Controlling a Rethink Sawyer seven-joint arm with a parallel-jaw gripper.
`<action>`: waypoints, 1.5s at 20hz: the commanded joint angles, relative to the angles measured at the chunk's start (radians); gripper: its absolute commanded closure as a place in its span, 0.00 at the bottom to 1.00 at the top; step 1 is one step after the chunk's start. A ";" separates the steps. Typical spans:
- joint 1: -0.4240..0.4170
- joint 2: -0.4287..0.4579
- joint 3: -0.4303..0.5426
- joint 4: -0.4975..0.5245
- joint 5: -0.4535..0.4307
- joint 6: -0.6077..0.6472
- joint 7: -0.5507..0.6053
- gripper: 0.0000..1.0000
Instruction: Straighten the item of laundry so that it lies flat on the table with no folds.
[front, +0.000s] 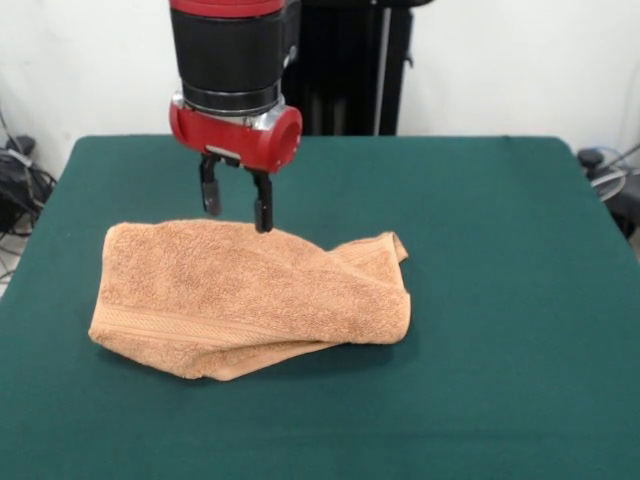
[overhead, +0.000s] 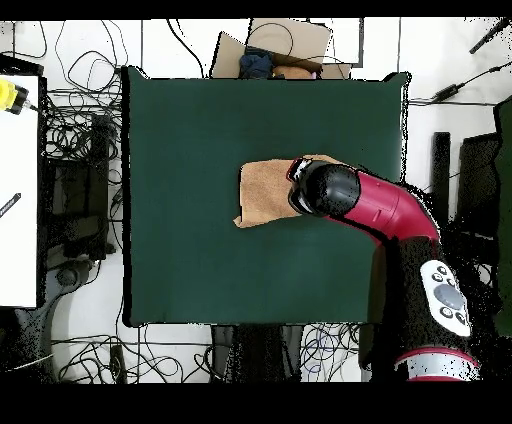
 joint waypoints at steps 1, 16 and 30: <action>0.012 0.026 0.093 0.039 -0.009 0.058 0.008 0.00; 0.199 0.034 0.028 0.139 0.101 -0.073 0.247 0.00; 0.129 0.267 0.067 0.034 0.041 -0.186 0.071 0.00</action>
